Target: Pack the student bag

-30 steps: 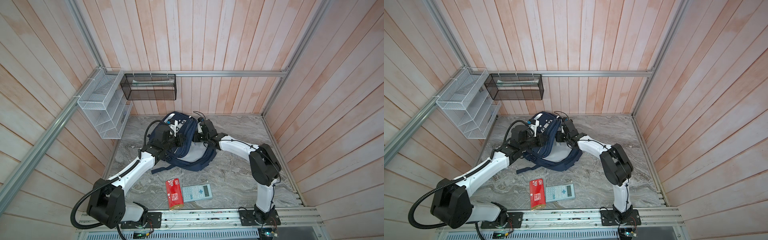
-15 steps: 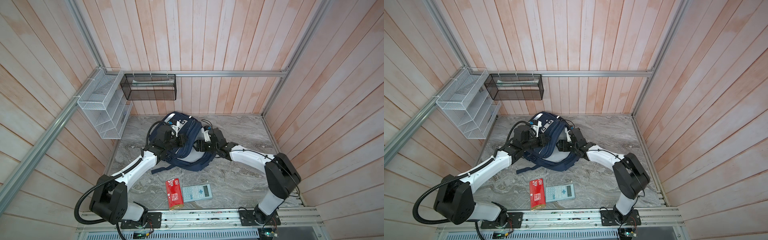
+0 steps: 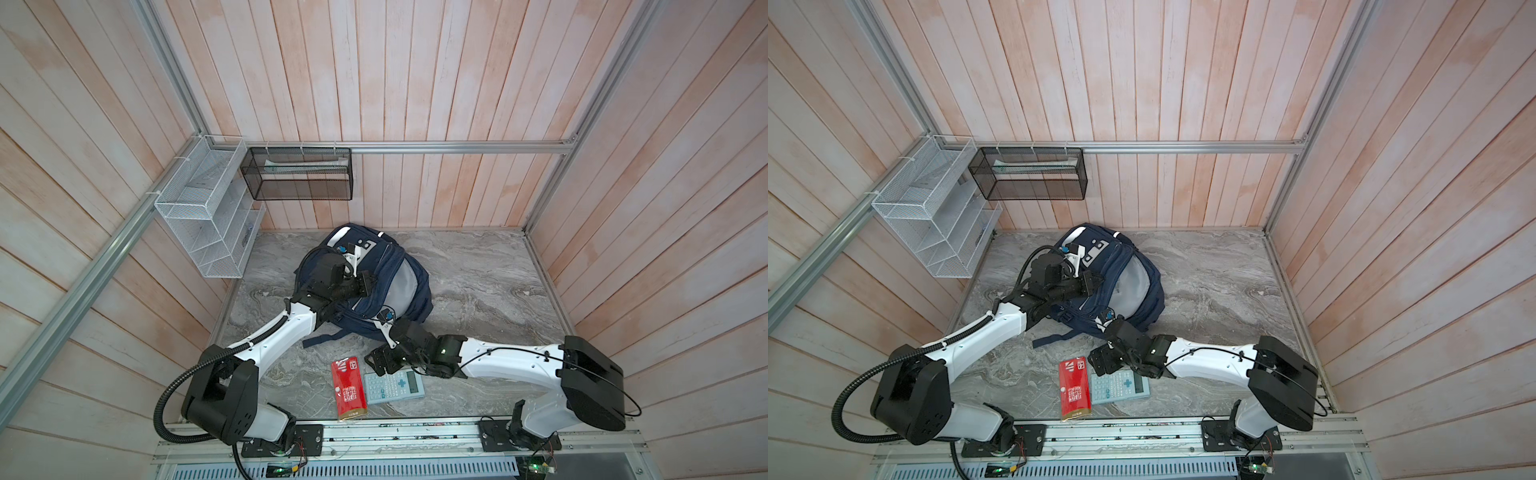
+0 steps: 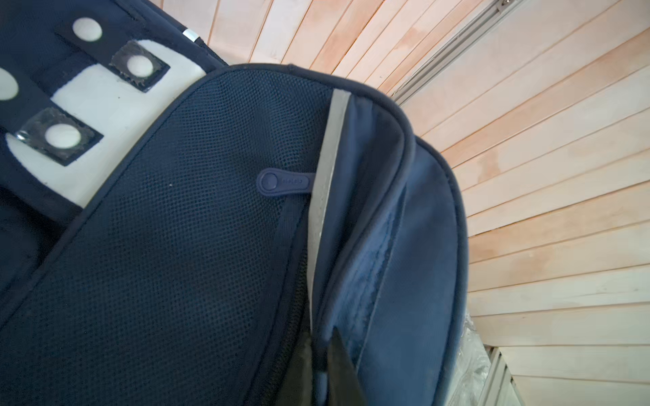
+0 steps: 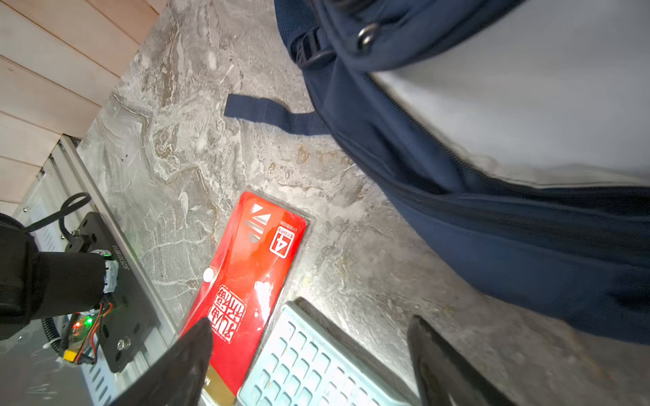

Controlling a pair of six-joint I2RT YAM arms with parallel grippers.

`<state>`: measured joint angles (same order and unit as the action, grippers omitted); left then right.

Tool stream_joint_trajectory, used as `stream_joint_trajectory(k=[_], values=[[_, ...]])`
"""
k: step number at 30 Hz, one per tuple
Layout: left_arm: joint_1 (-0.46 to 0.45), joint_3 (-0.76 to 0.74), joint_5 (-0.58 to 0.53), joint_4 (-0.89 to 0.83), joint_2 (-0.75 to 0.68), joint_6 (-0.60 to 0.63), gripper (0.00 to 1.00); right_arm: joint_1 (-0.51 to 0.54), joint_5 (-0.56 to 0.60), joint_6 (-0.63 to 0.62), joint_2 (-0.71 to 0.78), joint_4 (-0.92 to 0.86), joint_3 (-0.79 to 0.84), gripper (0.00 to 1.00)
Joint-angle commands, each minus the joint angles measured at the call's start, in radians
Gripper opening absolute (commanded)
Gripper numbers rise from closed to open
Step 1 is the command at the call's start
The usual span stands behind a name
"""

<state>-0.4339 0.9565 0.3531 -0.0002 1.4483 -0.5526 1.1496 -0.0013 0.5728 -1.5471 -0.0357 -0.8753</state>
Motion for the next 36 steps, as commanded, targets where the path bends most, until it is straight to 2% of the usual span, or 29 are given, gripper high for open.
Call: stream_joint_trajectory(k=[1,3,4,6,7,8,10,12,14,19,22,26,30,32,36], values=[[0.009,-0.044,-0.081,-0.061,-0.006,-0.008,0.21,0.016,-0.026,0.037,-0.075,0.075,-0.028,0.84],[0.009,-0.067,-0.079,-0.082,-0.031,-0.007,0.42,0.018,-0.067,0.054,-0.112,0.116,-0.03,0.81],[0.009,-0.08,-0.076,-0.088,-0.049,-0.01,0.47,0.018,-0.078,0.063,-0.125,0.132,-0.029,0.79],[0.01,-0.11,-0.091,-0.116,-0.11,-0.025,0.65,0.016,-0.102,0.062,-0.155,0.158,-0.031,0.77],[0.011,-0.115,-0.114,-0.147,-0.142,-0.031,0.7,0.016,-0.113,0.061,-0.167,0.165,-0.035,0.76],[0.011,-0.119,-0.15,-0.196,-0.179,-0.036,0.81,0.016,-0.129,0.058,-0.178,0.17,-0.042,0.76],[0.014,-0.13,-0.216,-0.297,-0.249,-0.044,0.91,0.015,-0.15,0.06,-0.197,0.183,-0.046,0.74],[0.021,-0.157,-0.261,-0.405,-0.331,-0.063,0.93,0.009,-0.176,0.073,-0.212,0.191,-0.047,0.7],[0.021,-0.195,-0.279,-0.503,-0.394,-0.086,0.93,0.001,-0.185,0.092,-0.22,0.185,-0.044,0.67],[-0.006,-0.321,-0.26,-0.66,-0.499,-0.19,0.68,-0.011,-0.166,0.111,-0.243,0.07,-0.088,0.59],[-0.125,-0.368,-0.374,-0.717,-0.497,-0.29,0.61,-0.019,-0.187,0.111,-0.261,0.081,-0.088,0.56],[-0.24,-0.378,-0.443,-0.773,-0.453,-0.391,0.54,-0.038,-0.231,0.122,-0.257,0.115,-0.071,0.56],[-0.306,-0.428,-0.421,-0.766,-0.455,-0.474,0.5,-0.044,-0.257,0.108,-0.268,0.114,-0.08,0.56],[-0.322,-0.484,-0.382,-0.712,-0.473,-0.514,0.37,-0.046,-0.284,0.114,-0.277,0.129,-0.074,0.56],[-0.34,-0.562,-0.347,-0.657,-0.467,-0.556,0.24,-0.053,-0.31,0.127,-0.291,0.141,-0.066,0.54]])
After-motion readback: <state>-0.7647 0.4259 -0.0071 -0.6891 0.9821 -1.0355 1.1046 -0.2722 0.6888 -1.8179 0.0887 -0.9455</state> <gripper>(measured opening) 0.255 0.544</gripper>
